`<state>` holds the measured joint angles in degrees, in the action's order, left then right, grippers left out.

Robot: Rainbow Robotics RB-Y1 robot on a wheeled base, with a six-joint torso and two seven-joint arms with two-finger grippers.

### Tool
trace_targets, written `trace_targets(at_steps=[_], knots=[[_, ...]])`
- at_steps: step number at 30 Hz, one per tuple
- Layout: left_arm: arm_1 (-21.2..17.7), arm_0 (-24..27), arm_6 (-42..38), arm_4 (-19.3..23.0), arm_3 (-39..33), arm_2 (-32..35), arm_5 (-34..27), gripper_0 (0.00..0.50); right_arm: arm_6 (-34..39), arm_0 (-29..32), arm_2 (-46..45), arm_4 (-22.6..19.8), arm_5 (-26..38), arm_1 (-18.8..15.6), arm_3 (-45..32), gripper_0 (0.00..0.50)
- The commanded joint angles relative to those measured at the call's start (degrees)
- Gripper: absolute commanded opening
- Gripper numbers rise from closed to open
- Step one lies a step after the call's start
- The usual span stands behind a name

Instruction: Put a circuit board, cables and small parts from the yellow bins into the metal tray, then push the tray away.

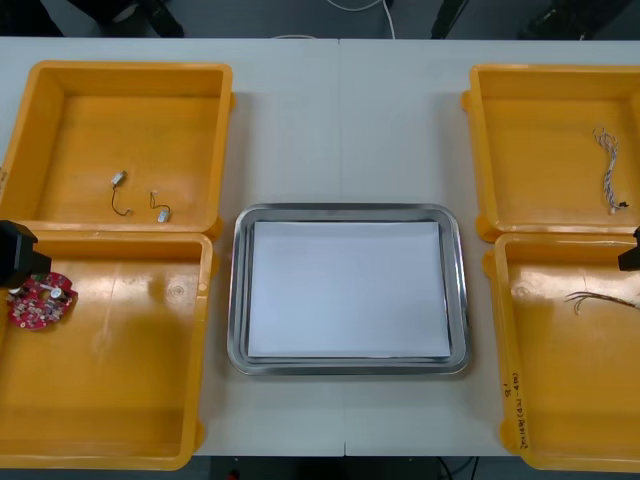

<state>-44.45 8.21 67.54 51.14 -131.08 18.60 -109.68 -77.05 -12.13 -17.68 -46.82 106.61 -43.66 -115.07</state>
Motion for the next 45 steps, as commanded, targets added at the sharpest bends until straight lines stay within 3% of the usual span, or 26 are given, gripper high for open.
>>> trace_targets(at_steps=[1, 45], knots=[[-1.87, -0.91, 4.62, 0.36, -1.63, 1.62, -0.32, 0.500, 1.28, 0.70, -2.10, -0.47, 0.35, -2.14, -1.82, 0.500], [-1.87, -0.91, 4.62, 0.36, -1.63, 1.62, -0.32, 0.500, 1.28, 0.70, -2.10, -0.47, 0.35, -2.14, -1.82, 0.500]])
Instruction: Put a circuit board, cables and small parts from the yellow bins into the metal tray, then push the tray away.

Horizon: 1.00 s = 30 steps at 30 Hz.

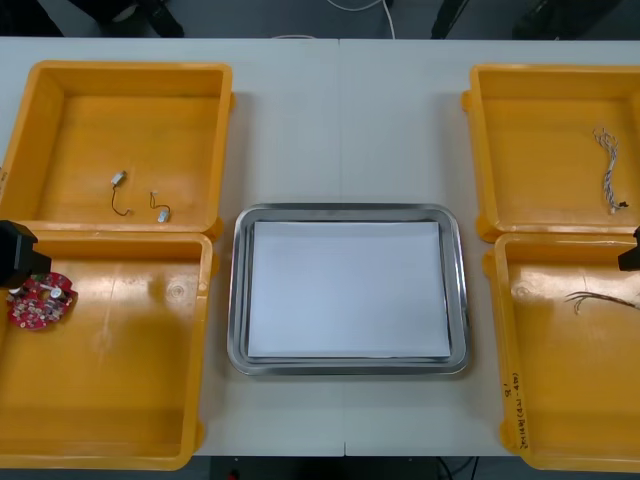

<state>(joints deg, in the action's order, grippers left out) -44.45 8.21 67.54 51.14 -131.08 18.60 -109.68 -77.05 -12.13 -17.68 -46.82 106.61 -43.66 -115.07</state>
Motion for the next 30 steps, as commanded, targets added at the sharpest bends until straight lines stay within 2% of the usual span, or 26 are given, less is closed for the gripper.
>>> trace_targets(at_steps=[1, 30], knots=[[-1.87, -0.91, 4.62, 0.36, -1.63, 1.62, -0.32, 0.500, 1.28, 0.70, -2.10, -0.47, 0.35, -2.14, -1.82, 0.500], [-1.87, -0.91, 4.62, 0.36, -1.63, 1.62, -0.32, 0.500, 1.28, 0.70, -2.10, -0.47, 0.35, -2.14, -1.82, 0.500]])
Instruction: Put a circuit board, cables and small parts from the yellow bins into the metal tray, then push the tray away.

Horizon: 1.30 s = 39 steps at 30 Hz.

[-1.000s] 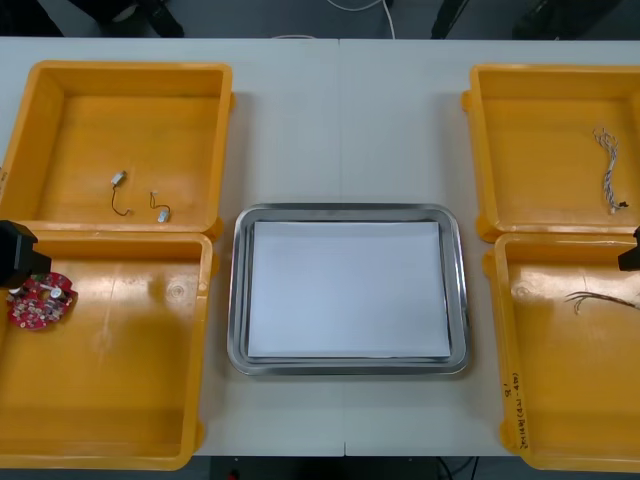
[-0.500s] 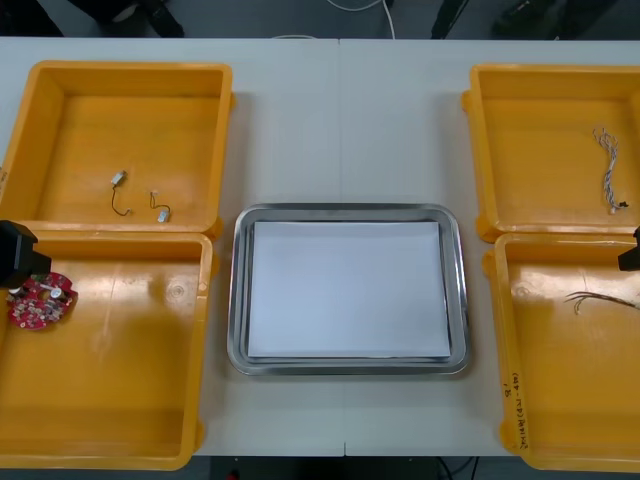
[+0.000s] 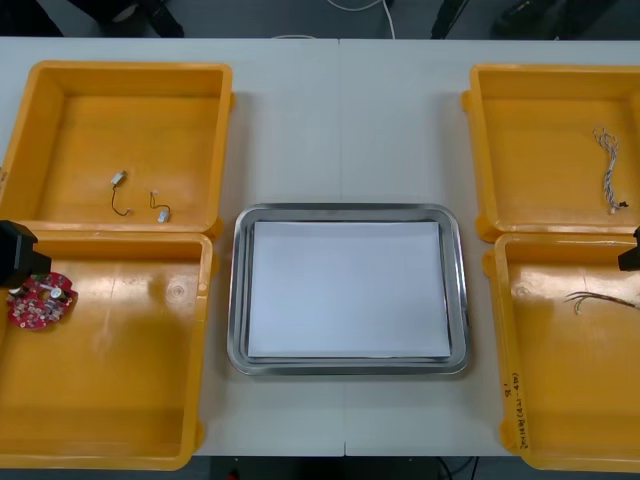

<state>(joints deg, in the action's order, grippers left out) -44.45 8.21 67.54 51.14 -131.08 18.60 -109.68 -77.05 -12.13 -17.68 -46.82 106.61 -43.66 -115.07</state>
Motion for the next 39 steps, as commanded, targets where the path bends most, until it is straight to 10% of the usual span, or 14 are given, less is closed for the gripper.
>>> trace_targets(at_steps=[1, 39], knots=[[-1.87, -0.91, 4.62, 0.36, -1.63, 1.62, -0.32, 0.500, 1.28, 0.70, -2.10, -0.47, 0.35, -2.14, -1.82, 0.500], [-1.87, -0.91, 4.62, 0.36, -1.63, 1.62, -0.32, 0.500, 1.28, 0.70, -2.10, -0.47, 0.35, -2.14, -1.82, 0.500]])
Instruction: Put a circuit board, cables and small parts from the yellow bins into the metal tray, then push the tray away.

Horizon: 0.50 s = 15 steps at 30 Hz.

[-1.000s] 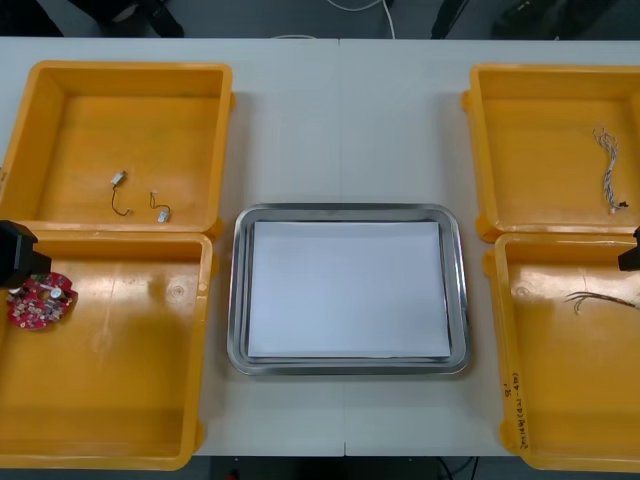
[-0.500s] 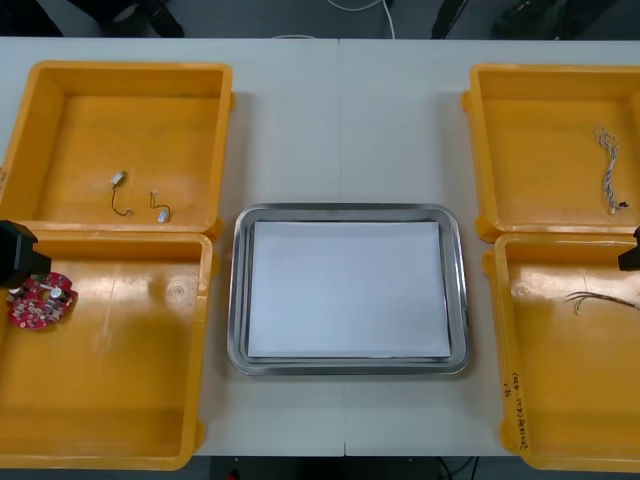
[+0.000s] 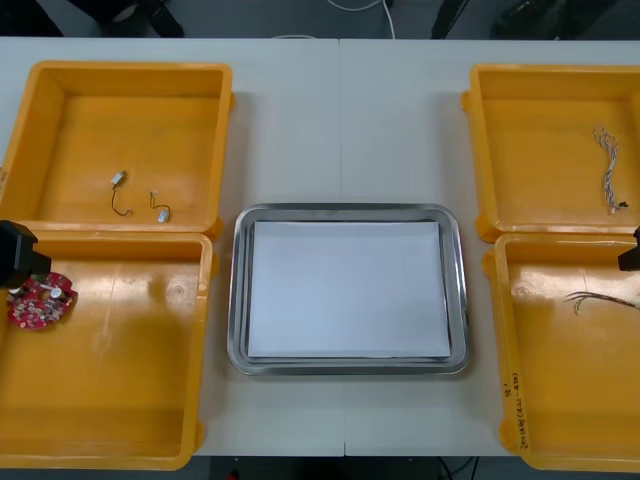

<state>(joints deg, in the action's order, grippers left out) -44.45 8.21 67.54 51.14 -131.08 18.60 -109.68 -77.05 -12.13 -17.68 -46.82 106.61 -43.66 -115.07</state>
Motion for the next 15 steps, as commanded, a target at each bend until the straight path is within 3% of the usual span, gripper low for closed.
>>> trace_targets(at_steps=[1, 15], knots=[[-1.87, -0.91, 4.62, 0.36, -1.63, 1.62, -0.32, 0.500, 1.28, 0.70, -2.10, -0.47, 0.35, -2.14, -1.82, 0.500], [-1.87, -0.91, 4.62, 0.36, -1.63, 1.62, -0.32, 0.500, 1.28, 0.70, -2.10, -0.47, 0.35, -2.14, -1.82, 0.500]])
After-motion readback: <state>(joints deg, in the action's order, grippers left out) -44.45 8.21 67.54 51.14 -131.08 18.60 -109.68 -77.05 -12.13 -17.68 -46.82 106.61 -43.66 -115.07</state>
